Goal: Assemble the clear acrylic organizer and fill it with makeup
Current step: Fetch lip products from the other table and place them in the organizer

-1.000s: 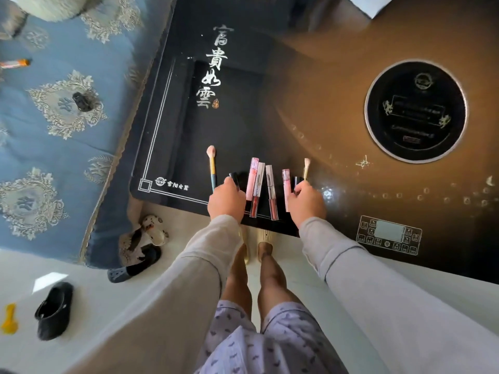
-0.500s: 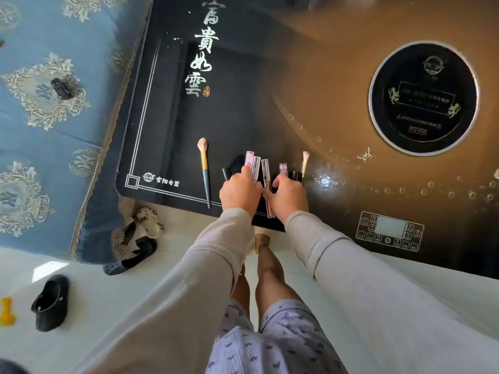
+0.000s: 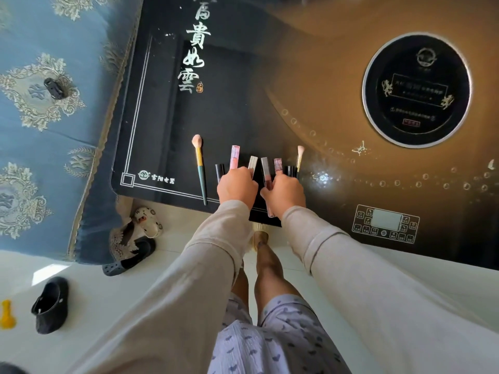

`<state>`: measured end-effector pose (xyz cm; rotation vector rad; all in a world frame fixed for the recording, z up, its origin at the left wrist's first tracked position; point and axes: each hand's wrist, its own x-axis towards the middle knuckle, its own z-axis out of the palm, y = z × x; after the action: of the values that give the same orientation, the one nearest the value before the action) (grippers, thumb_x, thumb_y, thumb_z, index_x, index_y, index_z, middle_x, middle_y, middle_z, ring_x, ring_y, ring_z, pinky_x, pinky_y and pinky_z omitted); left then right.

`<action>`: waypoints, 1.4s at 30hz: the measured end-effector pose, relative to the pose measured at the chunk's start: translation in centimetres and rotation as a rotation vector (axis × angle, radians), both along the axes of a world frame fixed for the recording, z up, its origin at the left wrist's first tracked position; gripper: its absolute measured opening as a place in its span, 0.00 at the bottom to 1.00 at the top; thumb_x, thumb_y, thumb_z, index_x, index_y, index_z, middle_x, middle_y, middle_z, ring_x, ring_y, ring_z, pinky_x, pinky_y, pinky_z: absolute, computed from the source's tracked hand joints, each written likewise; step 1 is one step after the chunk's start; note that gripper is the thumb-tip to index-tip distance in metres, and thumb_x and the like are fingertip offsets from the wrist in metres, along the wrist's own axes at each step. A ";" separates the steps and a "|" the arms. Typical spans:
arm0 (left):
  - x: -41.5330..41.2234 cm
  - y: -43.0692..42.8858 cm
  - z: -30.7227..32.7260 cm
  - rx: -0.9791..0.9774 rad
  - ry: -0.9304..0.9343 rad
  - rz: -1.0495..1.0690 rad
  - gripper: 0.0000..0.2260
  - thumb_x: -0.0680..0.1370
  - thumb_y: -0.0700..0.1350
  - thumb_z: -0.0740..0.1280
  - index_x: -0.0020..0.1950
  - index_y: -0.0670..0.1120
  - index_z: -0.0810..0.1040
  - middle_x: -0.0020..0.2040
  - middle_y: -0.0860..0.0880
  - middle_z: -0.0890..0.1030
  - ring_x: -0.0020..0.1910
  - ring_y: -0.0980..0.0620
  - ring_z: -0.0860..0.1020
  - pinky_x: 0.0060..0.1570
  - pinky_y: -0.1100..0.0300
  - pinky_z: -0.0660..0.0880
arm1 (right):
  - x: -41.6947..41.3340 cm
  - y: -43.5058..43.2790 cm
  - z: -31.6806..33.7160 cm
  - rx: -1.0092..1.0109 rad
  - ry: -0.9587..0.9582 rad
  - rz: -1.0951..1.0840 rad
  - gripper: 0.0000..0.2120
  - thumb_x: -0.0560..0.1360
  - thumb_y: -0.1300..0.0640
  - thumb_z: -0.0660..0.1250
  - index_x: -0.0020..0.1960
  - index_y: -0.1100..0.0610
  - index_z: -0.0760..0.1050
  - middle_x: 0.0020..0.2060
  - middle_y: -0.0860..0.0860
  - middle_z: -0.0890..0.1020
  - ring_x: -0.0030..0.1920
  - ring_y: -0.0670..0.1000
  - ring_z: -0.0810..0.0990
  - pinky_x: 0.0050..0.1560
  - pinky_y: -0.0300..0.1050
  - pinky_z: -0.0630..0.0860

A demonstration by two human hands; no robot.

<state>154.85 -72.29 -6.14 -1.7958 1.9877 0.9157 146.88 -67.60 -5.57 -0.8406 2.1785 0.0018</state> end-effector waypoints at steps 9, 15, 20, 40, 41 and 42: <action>8.0 3.7 4.7 0.213 0.219 0.026 0.06 0.74 0.44 0.66 0.41 0.42 0.77 0.43 0.45 0.74 0.37 0.52 0.72 0.41 0.61 0.73 | -3.4 8.6 4.5 -0.069 -0.182 -0.047 0.13 0.69 0.57 0.69 0.30 0.55 0.68 0.30 0.51 0.73 0.35 0.54 0.71 0.36 0.40 0.65; 14.7 7.4 5.9 0.254 0.251 0.227 0.03 0.77 0.39 0.62 0.49 0.42 0.73 0.46 0.43 0.77 0.44 0.46 0.76 0.52 0.51 0.76 | -4.9 14.4 5.8 -0.026 -0.189 -0.138 0.10 0.70 0.59 0.68 0.34 0.57 0.69 0.34 0.55 0.77 0.37 0.53 0.73 0.39 0.40 0.65; 17.7 9.3 5.4 0.198 0.173 0.264 0.03 0.76 0.40 0.62 0.44 0.45 0.69 0.41 0.43 0.77 0.41 0.44 0.76 0.43 0.56 0.71 | -4.6 16.8 6.4 -0.102 -0.173 -0.186 0.07 0.70 0.62 0.69 0.36 0.57 0.71 0.32 0.55 0.78 0.35 0.52 0.73 0.36 0.39 0.65; 16.7 4.0 5.9 0.274 -0.074 -0.459 0.10 0.77 0.49 0.62 0.49 0.43 0.76 0.54 0.39 0.81 0.54 0.42 0.79 0.53 0.58 0.71 | 8.3 30.8 7.3 -0.044 -0.133 -0.928 0.04 0.71 0.61 0.68 0.38 0.60 0.75 0.33 0.56 0.79 0.32 0.53 0.74 0.35 0.40 0.69; 15.9 3.8 6.1 0.270 -0.082 -0.511 0.11 0.77 0.49 0.63 0.52 0.42 0.77 0.54 0.39 0.81 0.53 0.42 0.79 0.53 0.57 0.72 | 9.1 31.6 7.3 -0.045 -0.122 -0.975 0.04 0.71 0.61 0.68 0.38 0.60 0.75 0.33 0.55 0.78 0.34 0.53 0.74 0.35 0.40 0.68; 15.0 3.6 6.3 0.267 -0.083 -0.560 0.12 0.77 0.47 0.63 0.55 0.41 0.76 0.55 0.39 0.81 0.54 0.42 0.79 0.54 0.57 0.72 | 9.9 32.2 7.2 -0.049 -0.113 -1.025 0.05 0.71 0.61 0.68 0.38 0.59 0.74 0.33 0.55 0.78 0.35 0.53 0.74 0.33 0.39 0.67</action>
<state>169.82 -68.70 0.15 -1.0331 2.0356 0.8485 156.82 -35.35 1.66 0.3145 2.2661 -0.5867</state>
